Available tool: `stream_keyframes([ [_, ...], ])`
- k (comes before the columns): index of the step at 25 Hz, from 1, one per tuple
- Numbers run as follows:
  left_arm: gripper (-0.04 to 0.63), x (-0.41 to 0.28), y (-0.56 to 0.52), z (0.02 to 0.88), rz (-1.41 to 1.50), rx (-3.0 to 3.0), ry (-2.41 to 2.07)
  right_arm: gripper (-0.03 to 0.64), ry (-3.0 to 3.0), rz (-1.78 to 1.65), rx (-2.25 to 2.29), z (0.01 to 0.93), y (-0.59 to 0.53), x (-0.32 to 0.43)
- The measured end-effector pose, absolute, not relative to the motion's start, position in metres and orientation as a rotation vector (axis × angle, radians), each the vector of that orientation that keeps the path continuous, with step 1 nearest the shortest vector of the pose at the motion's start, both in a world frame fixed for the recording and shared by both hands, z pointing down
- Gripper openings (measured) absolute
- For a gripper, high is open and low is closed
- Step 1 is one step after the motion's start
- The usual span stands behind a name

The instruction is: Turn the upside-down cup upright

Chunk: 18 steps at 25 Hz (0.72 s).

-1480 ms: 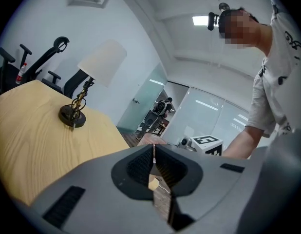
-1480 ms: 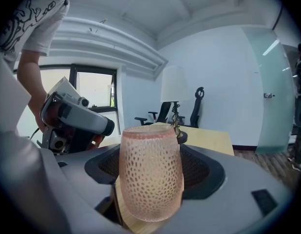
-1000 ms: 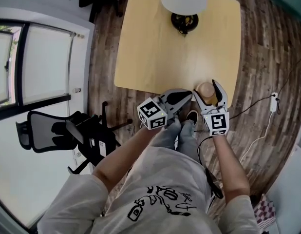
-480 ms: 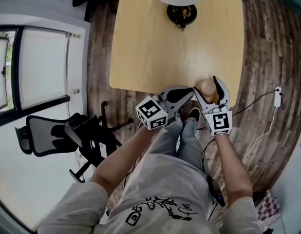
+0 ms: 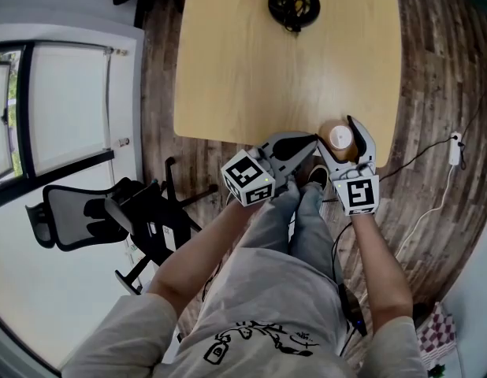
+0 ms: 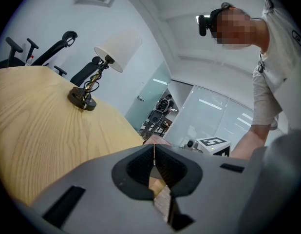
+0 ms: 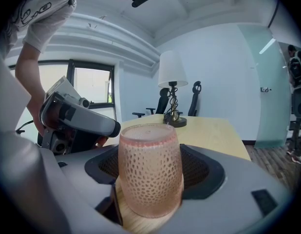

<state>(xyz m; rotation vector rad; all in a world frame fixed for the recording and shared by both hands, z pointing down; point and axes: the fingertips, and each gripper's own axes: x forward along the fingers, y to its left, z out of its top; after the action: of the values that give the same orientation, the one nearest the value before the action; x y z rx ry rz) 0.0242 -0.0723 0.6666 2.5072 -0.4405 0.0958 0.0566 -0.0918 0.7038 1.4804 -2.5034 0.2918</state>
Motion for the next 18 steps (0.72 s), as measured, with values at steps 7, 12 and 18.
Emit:
stream_keyframes([
  [7, 0.016, 0.025, -0.072, 0.668, 0.111, 2.513, -0.448, 0.360, -2.487, 0.296, 1.474, 0.709, -0.090, 0.057],
  [12, 0.017, 0.026, -0.073, 0.664, 0.103, 2.508, -0.452, 0.364, -2.486, 0.268, 1.468, 0.704, -0.091, 0.058],
  [18, 0.017, 0.019, -0.076, 0.642, 0.066, 2.516, -0.481, 0.364, -2.512, 0.189, 1.454, 0.675, -0.089, 0.057],
])
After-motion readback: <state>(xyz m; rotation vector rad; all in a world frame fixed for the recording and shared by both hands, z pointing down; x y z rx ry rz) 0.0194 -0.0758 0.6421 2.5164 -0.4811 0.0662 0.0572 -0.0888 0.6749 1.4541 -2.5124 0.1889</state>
